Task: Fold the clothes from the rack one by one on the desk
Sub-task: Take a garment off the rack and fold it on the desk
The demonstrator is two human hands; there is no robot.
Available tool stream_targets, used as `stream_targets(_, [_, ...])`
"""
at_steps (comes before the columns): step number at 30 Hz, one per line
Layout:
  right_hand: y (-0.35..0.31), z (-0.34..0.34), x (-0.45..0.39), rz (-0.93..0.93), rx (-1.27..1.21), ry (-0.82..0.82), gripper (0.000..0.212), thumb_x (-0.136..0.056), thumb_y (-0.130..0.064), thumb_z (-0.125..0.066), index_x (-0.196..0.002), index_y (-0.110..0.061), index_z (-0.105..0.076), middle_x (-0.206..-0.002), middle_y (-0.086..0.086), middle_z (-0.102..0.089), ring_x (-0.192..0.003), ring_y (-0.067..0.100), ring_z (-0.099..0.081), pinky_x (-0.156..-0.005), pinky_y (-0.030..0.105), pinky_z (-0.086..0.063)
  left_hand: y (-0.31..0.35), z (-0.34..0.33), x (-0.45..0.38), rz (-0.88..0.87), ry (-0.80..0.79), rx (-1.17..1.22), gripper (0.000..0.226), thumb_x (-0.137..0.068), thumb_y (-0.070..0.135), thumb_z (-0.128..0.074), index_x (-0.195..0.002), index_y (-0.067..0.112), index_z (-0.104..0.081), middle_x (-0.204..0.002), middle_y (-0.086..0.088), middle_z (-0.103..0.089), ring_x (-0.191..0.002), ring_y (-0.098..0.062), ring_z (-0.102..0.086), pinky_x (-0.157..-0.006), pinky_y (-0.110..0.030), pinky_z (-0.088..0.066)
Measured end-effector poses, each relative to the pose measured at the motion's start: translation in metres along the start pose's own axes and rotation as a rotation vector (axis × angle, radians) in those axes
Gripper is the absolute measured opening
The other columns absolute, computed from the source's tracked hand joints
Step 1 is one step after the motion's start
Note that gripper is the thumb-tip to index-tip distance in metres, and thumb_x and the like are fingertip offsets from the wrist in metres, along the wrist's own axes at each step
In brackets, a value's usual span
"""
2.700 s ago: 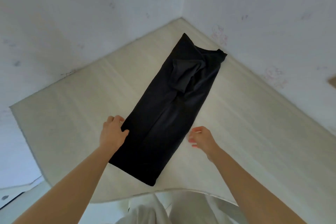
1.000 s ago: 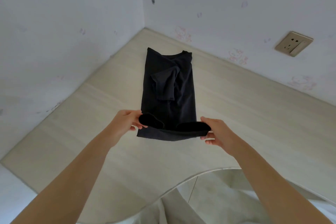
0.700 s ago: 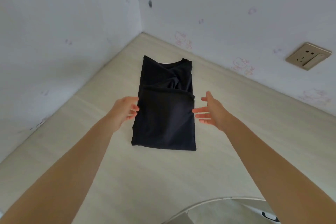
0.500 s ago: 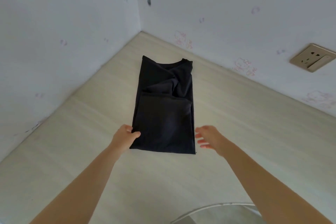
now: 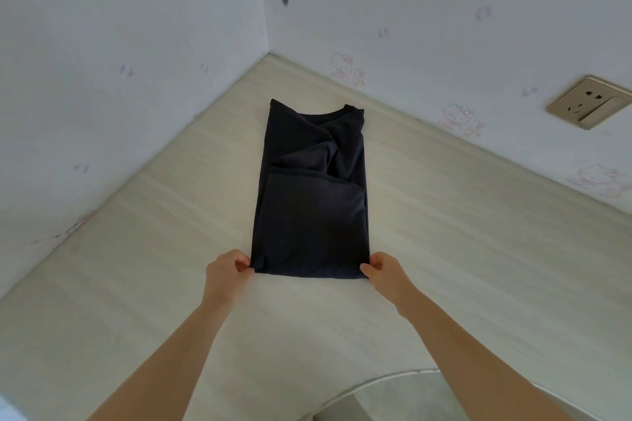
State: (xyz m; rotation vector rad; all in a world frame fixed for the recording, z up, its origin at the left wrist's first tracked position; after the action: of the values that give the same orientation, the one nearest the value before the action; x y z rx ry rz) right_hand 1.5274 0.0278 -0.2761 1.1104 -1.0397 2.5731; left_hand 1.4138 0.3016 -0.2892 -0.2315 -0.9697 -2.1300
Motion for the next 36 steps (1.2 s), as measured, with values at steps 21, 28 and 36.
stream_targets(21, [0.016, 0.017, 0.089, 0.530, -0.239, 0.520, 0.028, -0.085, 0.009, -0.062, -0.091, -0.018, -0.067, -0.099, -0.006, -0.055, -0.093, 0.009, -0.061, -0.076, 0.019, -0.054, 0.015, 0.043, 0.091, -0.682, 0.081, 0.262, 0.024, -0.090, 0.009, -0.065, -0.084, 0.029, -0.053, -0.118, 0.021, -0.065, -0.084, -0.009, -0.063, -0.071, -0.017, -0.042])
stream_targets(28, [0.018, 0.016, 0.139, 0.651, -0.152, 0.485, 0.034, -0.085, 0.007, -0.059, -0.092, -0.026, -0.062, -0.100, -0.011, -0.060, -0.091, 0.002, -0.056, -0.070, 0.013, -0.044, 0.017, 0.066, 0.121, -0.687, -0.031, 0.354, 0.010, -0.092, 0.013, -0.062, -0.086, 0.020, -0.056, -0.088, 0.008, -0.069, -0.104, -0.005, -0.065, -0.091, -0.020, -0.048])
stream_targets(36, [0.015, 0.000, 0.140, 0.591, -0.170, 0.470, 0.036, -0.088, 0.005, -0.056, -0.089, -0.031, -0.058, -0.096, -0.011, -0.062, -0.088, 0.000, -0.056, -0.069, 0.006, -0.043, -0.023, -0.024, 0.148, -0.598, -0.369, -0.119, 0.071, -0.074, 0.056, -0.069, -0.135, 0.036, -0.041, -0.135, 0.025, -0.036, -0.125, 0.002, -0.040, -0.103, -0.026, -0.041])
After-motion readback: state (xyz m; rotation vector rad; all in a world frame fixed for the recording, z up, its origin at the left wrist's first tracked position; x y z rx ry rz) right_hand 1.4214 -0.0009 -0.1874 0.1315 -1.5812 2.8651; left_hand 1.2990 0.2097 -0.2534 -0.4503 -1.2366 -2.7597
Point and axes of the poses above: each hand's wrist, its own x-axis away from the middle knuckle, its own z-axis out of the back of the hand, y = z × x, the point moved 2 cm from there along -x, towards the middle knuckle
